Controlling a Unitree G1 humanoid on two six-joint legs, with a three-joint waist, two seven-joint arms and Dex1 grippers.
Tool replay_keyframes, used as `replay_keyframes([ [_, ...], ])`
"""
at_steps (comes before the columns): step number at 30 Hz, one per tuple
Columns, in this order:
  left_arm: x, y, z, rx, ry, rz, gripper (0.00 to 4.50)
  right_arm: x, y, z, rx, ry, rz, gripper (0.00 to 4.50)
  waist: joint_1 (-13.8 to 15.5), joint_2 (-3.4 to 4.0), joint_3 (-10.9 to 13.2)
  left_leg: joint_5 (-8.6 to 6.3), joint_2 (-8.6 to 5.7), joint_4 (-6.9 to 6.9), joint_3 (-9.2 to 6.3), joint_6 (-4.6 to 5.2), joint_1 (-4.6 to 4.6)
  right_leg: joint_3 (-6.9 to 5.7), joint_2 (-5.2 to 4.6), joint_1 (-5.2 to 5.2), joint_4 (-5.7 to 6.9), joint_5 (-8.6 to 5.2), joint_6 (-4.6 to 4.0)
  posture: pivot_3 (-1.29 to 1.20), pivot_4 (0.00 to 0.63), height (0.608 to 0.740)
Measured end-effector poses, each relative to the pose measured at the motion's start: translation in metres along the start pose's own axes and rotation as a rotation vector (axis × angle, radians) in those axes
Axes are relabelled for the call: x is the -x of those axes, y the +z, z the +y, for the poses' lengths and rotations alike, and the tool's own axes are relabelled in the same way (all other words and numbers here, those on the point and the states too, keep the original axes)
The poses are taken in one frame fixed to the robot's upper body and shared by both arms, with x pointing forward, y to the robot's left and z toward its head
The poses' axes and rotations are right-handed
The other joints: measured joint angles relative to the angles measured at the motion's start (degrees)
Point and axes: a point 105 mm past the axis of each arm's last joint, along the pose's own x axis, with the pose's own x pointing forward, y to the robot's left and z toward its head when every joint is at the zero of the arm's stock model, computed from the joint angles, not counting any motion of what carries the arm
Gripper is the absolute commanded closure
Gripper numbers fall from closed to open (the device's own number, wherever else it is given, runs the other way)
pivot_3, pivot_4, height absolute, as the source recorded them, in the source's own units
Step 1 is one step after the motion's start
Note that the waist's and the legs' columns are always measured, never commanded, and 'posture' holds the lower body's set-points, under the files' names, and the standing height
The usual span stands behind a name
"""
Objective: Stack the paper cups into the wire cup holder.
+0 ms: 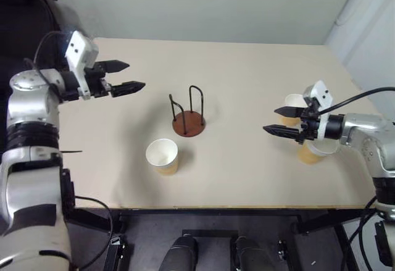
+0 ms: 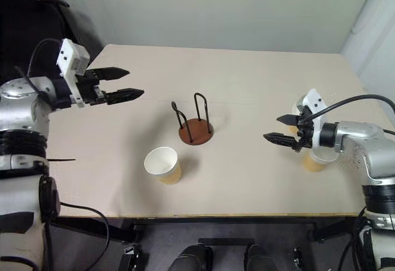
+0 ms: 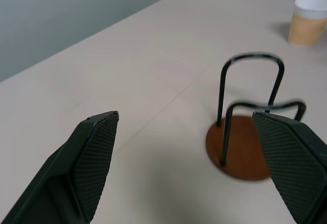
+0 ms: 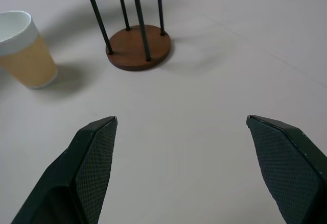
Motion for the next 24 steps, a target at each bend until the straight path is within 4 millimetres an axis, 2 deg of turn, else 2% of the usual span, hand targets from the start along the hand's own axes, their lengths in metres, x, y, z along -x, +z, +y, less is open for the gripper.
replay_keyframes([
  [8,-0.024,-0.005,-0.010,0.012,-0.067,-0.008,0.02,0.013,-0.003,-0.002,-0.006,-0.056,-0.004,0.37,-0.5,0.00,0.0,0.01,0.07,-0.06,-0.01,-0.02,0.01,-0.01,0.08,-0.03,-0.01,0.15,0.28,0.00,0.150,0.740],
  [10,-0.027,-0.006,-0.010,0.017,-0.068,-0.004,0.02,0.017,-0.006,-0.002,-0.012,-0.067,0.008,0.37,-0.5,0.00,0.0,0.01,0.07,-0.06,-0.01,-0.02,-0.01,-0.01,0.08,-0.02,-0.06,0.25,0.45,0.00,0.150,0.740],
  [16,-0.033,-0.001,-0.011,-0.026,-0.108,0.029,0.02,0.029,-0.003,-0.002,-0.003,-0.091,0.025,0.37,-0.5,0.00,0.0,0.00,0.05,-0.04,0.01,0.01,-0.03,0.04,0.05,0.03,-0.18,0.11,0.20,0.00,0.150,0.740],
  [24,-0.037,-0.022,-0.028,-0.061,-0.251,0.163,0.02,0.037,0.002,0.000,-0.021,-0.125,0.019,0.37,-0.2,0.00,0.0,0.00,0.04,-0.04,0.04,0.03,-0.06,0.04,0.07,0.00,-0.18,0.24,0.43,0.00,0.150,0.740],
])
